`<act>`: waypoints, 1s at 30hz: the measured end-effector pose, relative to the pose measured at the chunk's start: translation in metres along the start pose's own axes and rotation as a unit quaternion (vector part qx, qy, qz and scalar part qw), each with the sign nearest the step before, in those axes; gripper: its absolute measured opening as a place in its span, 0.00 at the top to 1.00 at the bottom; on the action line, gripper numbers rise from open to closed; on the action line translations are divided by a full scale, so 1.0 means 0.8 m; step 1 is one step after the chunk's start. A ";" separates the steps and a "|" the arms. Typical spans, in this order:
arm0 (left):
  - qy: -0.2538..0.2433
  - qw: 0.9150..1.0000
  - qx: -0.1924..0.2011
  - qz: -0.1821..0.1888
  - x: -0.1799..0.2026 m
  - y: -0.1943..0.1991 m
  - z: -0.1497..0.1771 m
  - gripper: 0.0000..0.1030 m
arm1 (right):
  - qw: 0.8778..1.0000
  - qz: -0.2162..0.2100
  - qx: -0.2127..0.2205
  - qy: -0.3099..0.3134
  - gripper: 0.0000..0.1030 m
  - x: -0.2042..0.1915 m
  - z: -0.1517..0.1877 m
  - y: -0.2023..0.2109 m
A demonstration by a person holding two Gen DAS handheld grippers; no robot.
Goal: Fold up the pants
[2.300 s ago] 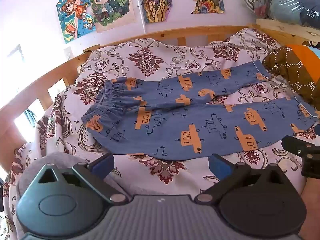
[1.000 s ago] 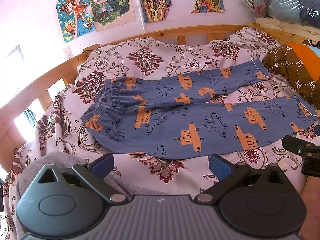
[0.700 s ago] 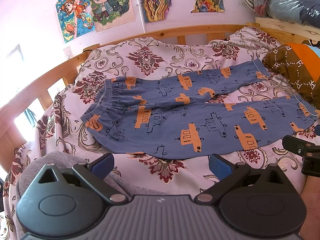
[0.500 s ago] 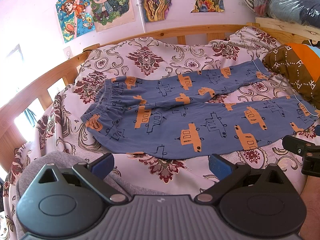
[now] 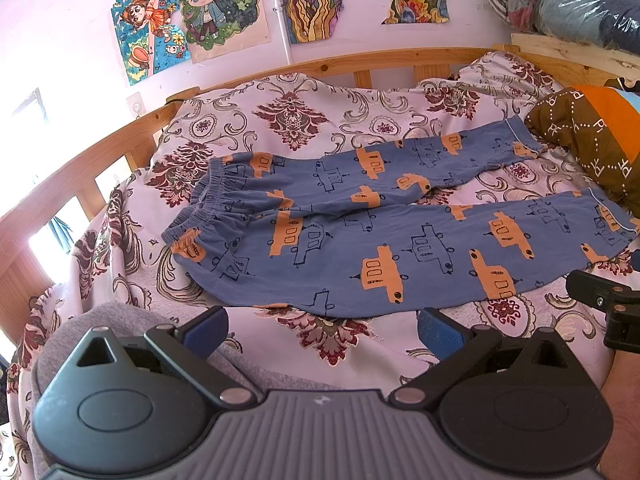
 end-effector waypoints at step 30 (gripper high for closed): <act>0.027 0.986 -0.039 0.157 -0.144 -0.158 -0.154 0.00 | 0.972 -0.064 -0.120 0.190 0.00 0.007 -0.102 -0.159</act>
Point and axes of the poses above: each gripper's, at about its wrist camera, not at the fingertips, and y roughly against the way its jaws point, x to its right, z to its underside, the point moved 8 cm from there along -y, roughly the way its jaws point, and after that the axes turned 7 degrees about -y, right-handed, at the moved point
